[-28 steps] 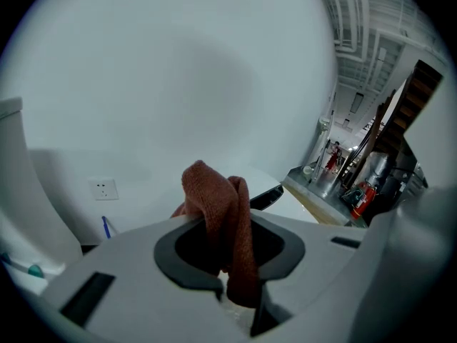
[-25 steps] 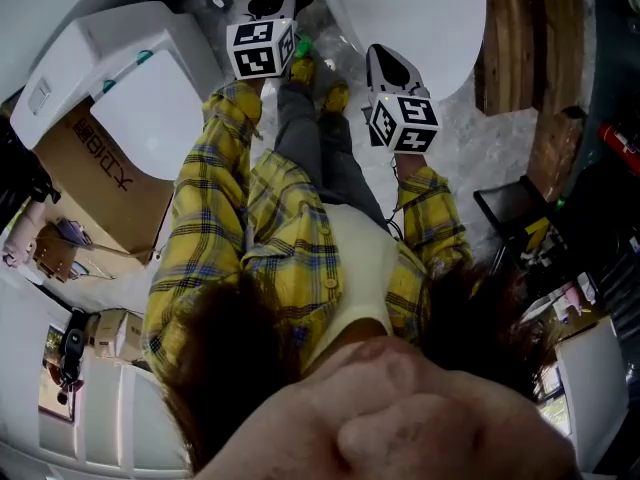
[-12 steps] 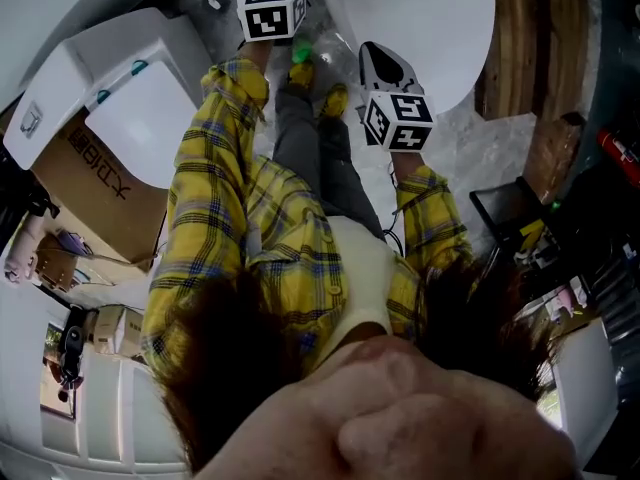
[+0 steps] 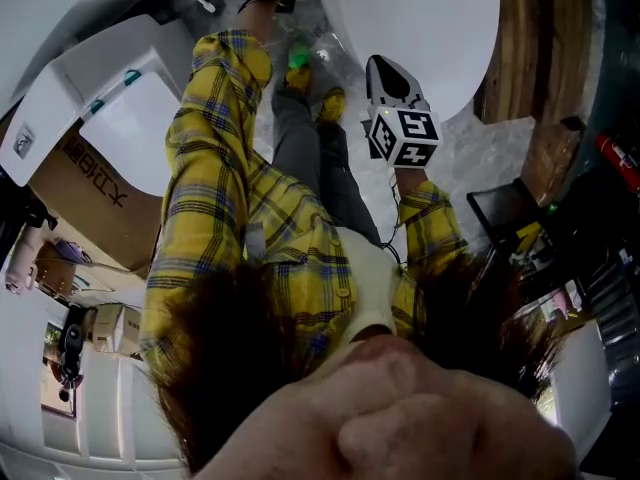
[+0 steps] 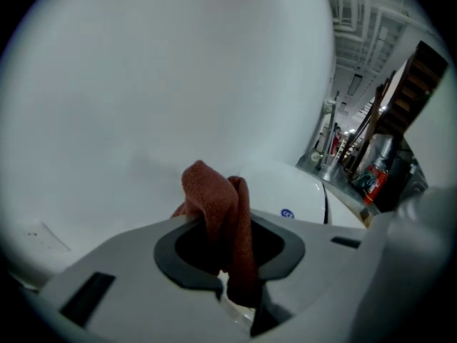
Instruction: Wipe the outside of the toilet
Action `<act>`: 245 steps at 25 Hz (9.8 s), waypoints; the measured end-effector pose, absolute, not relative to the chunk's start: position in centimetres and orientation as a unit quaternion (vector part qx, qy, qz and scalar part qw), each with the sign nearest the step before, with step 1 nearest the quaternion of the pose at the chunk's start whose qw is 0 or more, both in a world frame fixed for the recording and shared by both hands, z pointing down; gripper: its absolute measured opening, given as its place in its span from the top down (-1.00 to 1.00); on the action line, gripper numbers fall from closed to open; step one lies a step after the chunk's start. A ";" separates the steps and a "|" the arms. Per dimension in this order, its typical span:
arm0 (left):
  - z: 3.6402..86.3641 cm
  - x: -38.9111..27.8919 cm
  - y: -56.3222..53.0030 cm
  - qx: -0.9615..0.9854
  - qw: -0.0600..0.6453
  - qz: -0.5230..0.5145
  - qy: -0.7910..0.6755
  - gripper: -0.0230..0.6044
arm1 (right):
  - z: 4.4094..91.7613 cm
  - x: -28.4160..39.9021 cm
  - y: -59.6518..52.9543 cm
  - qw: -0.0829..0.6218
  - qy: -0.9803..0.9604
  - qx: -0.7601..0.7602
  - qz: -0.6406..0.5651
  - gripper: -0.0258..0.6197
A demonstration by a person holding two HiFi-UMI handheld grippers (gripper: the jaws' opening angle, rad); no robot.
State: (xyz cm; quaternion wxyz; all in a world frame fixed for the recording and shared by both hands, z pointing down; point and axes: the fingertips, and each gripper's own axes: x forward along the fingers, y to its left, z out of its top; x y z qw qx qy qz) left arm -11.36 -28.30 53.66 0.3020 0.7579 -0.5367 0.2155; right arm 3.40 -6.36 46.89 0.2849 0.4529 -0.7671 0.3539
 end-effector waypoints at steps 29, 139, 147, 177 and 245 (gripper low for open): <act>58.4 -6.9 -19.1 0.790 0.302 0.273 -0.458 0.62 | 46.2 3.8 -5.0 0.268 -0.777 0.453 0.346 0.84; 62.3 -10.2 -17.7 0.750 0.320 0.246 -0.524 0.62 | 52.0 0.0 -7.1 0.273 -0.781 0.428 0.363 0.84; 64.2 -10.0 -20.9 0.753 0.329 0.245 -0.514 0.62 | 52.7 0.2 -7.5 0.281 -0.779 0.426 0.364 0.84; 66.4 -3.3 -9.2 0.765 0.371 0.264 -0.455 0.62 | 52.7 3.9 -2.9 0.272 -0.771 0.441 0.370 0.84; 60.1 -1.9 -1.5 0.796 0.323 0.247 -0.448 0.62 | 51.5 4.5 0.6 0.277 -0.787 0.428 0.348 0.84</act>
